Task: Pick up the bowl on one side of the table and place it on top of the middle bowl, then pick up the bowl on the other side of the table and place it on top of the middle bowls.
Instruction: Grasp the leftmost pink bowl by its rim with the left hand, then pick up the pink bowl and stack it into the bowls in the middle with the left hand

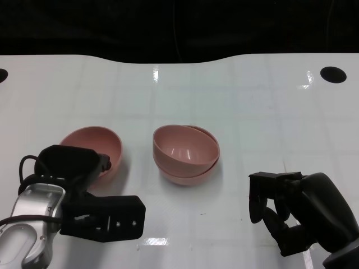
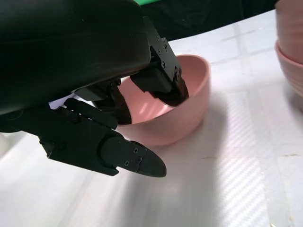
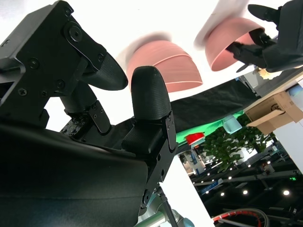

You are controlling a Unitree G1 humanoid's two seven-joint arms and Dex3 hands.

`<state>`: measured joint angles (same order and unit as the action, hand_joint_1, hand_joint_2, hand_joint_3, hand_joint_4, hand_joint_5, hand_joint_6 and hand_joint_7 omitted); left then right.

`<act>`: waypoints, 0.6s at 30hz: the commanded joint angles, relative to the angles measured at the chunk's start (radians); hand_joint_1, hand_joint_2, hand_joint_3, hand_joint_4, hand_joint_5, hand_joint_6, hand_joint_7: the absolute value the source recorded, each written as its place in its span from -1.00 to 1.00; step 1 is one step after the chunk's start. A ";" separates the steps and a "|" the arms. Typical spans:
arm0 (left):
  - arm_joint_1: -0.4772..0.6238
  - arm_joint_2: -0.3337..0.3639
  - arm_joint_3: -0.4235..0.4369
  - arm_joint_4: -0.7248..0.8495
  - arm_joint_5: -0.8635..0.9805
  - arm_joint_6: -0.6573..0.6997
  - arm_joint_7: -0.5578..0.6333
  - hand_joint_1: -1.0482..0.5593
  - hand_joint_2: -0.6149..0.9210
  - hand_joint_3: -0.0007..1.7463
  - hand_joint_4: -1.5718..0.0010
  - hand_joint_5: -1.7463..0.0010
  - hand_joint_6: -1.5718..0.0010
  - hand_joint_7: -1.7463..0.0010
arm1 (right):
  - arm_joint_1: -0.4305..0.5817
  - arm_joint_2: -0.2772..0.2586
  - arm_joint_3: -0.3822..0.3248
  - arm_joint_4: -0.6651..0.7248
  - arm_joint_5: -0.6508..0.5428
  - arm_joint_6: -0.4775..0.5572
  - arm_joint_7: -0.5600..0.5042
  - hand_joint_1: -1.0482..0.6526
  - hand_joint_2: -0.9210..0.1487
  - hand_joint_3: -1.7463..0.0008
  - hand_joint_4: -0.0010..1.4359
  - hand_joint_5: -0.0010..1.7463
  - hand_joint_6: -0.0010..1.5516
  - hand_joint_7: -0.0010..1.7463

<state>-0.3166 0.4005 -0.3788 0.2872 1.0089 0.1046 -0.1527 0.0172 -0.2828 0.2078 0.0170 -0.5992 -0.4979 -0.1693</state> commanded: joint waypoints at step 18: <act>-0.078 0.042 -0.030 -0.074 -0.011 0.045 -0.043 -0.13 1.00 -0.69 0.10 -0.98 -0.33 0.93 | 0.009 -0.004 0.000 -0.019 -0.001 0.019 0.004 0.19 0.40 -0.80 0.37 1.00 0.00 0.91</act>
<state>-0.3748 0.4151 -0.4180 0.2251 1.0051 0.1476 -0.1887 0.0172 -0.2812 0.2083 0.0136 -0.6003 -0.4838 -0.1677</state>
